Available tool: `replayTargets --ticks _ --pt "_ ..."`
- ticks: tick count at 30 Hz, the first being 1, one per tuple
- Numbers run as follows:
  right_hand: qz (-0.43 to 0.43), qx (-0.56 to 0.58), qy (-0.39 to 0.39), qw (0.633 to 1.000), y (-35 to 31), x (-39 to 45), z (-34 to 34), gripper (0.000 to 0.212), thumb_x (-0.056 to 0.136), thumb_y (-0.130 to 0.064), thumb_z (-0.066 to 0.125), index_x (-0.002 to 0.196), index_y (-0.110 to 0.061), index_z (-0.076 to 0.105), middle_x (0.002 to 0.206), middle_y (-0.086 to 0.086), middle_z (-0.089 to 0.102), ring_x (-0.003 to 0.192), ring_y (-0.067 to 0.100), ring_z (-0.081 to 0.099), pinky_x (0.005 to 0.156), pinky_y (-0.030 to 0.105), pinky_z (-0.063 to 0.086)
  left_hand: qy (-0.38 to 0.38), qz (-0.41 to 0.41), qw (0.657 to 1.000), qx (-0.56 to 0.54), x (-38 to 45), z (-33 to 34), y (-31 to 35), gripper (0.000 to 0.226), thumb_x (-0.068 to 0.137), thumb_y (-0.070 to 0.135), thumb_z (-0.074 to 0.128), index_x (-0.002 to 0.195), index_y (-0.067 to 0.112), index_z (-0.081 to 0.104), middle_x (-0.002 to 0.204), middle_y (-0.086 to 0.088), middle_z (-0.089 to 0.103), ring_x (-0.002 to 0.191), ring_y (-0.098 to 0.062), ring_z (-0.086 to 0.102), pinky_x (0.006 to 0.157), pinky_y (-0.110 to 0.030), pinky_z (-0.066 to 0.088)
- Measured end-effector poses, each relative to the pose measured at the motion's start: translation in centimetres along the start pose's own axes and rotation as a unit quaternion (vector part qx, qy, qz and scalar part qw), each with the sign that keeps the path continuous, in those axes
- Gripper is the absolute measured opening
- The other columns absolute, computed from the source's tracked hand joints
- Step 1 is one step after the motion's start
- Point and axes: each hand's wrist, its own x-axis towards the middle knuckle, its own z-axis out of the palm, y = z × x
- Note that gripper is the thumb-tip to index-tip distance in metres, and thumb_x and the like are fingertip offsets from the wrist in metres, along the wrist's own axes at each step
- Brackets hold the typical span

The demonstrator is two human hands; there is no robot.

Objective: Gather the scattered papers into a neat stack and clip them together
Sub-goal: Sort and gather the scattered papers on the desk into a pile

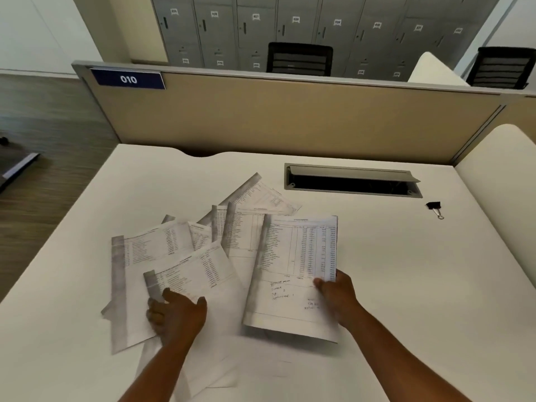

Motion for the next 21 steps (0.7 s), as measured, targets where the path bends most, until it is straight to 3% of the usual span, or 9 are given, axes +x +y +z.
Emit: replayTargets --ticks 8,12,17,21 --pt "0.014 -0.015 -0.023 1.0 -0.8 1.3 3.5 0.046 0.091 -0.005 0.068 0.135 -0.015 0.062 0.136 0.004 0.066 0.117 0.027 0.066 0.093 0.033 0.057 -0.001 0.009 1.0 0.013 1.3 -1.3 -0.8 0.117 0.055 0.037 0.094 0.142 0.01 0.022 0.136 -0.024 0.03 0.127 -0.043 0.03 0.101 -0.062 0.034" --pt "0.021 -0.029 -0.014 0.999 0.3 0.9 3.6 0.044 0.091 -0.007 0.069 0.133 -0.016 0.063 0.132 0.003 0.069 0.111 0.026 0.068 0.094 0.037 0.059 0.003 -0.001 1.0 -0.001 1.7 -1.7 -1.3 0.124 0.051 0.04 0.095 0.144 0.012 0.018 0.14 -0.023 0.026 0.129 -0.042 0.026 0.1 -0.062 0.035" --pt "0.018 -0.015 -0.007 1.0 0.4 0.5 3.6 0.042 0.091 -0.008 0.069 0.131 -0.017 0.064 0.128 0.001 0.07 0.094 0.014 0.069 0.076 0.025 0.058 -0.005 0.015 0.999 0.044 1.7 -2.1 -1.0 0.121 0.055 0.042 0.093 0.144 0.007 0.019 0.135 -0.023 0.036 0.127 -0.041 0.035 0.099 -0.061 0.039" --pt "0.027 0.003 -0.003 1.0 0.7 0.6 3.5 0.041 0.091 -0.007 0.07 0.13 -0.018 0.065 0.127 0.001 0.07 0.101 0.02 0.07 0.089 0.037 0.06 -0.002 0.028 0.999 -0.035 2.4 -2.4 -0.9 0.12 0.063 0.024 0.091 0.15 0.013 0.008 0.134 -0.023 0.048 0.122 -0.043 0.049 0.096 -0.06 0.043"
